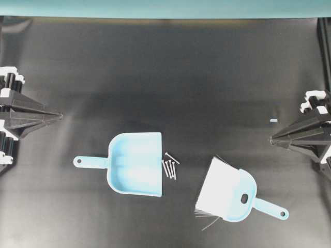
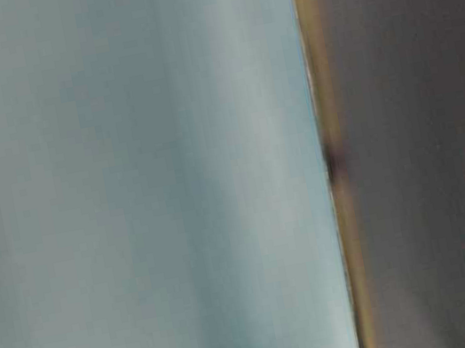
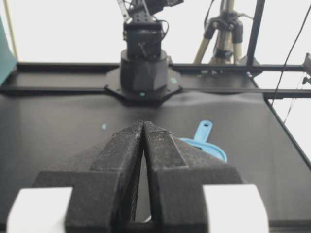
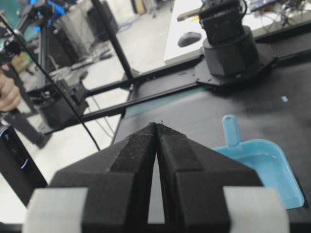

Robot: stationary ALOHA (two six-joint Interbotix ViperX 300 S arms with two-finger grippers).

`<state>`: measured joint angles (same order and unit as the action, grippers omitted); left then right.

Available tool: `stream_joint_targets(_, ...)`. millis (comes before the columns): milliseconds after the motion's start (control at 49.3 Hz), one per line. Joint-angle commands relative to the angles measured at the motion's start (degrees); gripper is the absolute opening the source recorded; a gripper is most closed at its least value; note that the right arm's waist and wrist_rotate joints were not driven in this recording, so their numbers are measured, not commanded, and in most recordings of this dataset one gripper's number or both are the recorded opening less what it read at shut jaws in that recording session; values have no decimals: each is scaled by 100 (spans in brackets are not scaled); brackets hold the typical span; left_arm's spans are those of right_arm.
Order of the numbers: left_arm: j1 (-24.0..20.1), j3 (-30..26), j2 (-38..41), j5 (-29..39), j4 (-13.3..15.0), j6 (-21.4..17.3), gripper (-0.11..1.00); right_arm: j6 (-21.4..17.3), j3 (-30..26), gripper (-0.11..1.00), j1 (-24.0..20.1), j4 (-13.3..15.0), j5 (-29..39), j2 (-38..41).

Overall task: Hold the dustpan with the left arm, while a human hand uses a hand brush to gather screws into the dustpan.
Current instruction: 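Start moving the left gripper toward the light-blue dustpan handle, then move the left gripper right to the dustpan handle near the pan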

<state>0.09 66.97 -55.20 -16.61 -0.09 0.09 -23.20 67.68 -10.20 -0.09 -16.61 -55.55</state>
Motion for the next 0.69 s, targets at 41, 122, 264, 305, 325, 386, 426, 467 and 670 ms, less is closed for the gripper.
stream_joint_targets(41,105,-185,404,905,-255,53,4,0,-18,3,0,0,18,-18)
stream_joint_targets(122,132,-360,694,1512,-255,79,0,9,70,0,0,0,334,-132)
stream_joint_targets(264,185,-527,1274,1828,-255,88,0,0,167,0,0,-9,1143,-176)
stream_joint_targets(305,185,-562,1468,1872,-255,88,0,0,202,0,0,0,1397,-176)
stream_joint_targets(325,193,-580,1564,1881,-255,88,0,0,211,0,0,-9,1503,-176)
stream_joint_targets(386,229,-650,1846,1942,-255,88,0,9,237,0,0,0,1767,-193)
stream_joint_targets(426,272,-703,2021,2013,-255,88,0,0,272,0,0,0,1881,-202)
stream_joint_targets(467,290,-782,2197,2118,-246,88,0,9,308,0,0,0,1960,-229)
stream_joint_targets(670,387,-1230,2988,2769,-255,123,0,9,580,0,0,0,2153,-413)
